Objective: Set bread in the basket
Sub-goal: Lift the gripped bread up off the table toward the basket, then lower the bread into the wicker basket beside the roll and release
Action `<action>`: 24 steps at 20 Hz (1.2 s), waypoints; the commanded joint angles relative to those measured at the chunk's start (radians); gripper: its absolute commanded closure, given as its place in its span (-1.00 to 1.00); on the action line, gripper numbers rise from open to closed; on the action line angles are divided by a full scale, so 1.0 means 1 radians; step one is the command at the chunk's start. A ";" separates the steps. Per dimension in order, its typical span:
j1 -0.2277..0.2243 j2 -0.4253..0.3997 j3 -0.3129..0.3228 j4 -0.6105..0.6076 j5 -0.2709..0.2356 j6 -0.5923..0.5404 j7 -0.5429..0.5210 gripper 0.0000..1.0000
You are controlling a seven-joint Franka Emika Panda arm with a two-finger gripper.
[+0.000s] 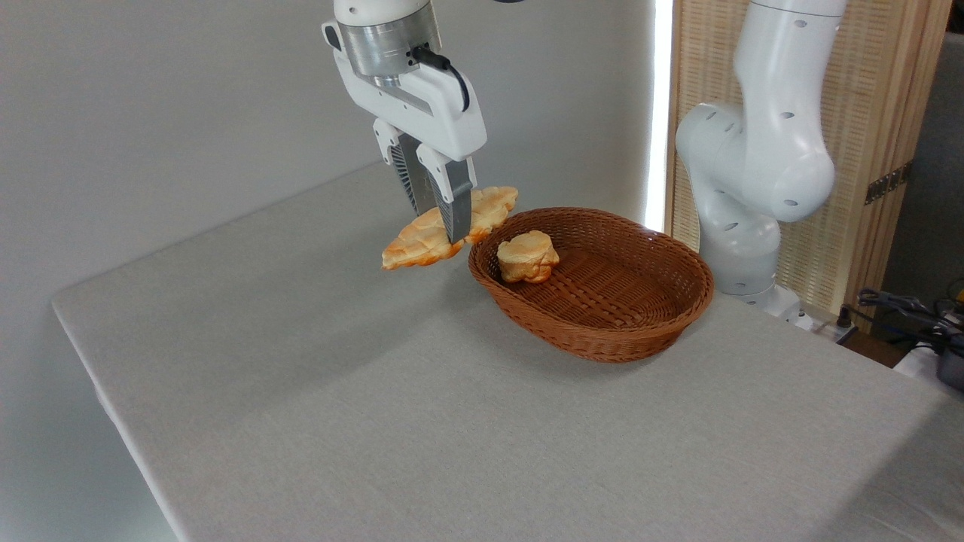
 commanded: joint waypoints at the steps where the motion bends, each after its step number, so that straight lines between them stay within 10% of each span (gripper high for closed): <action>1: -0.003 -0.032 0.008 0.011 -0.003 -0.026 -0.058 -0.10; 24: 0.023 -0.155 0.011 -0.323 -0.003 -0.167 -0.041 -0.20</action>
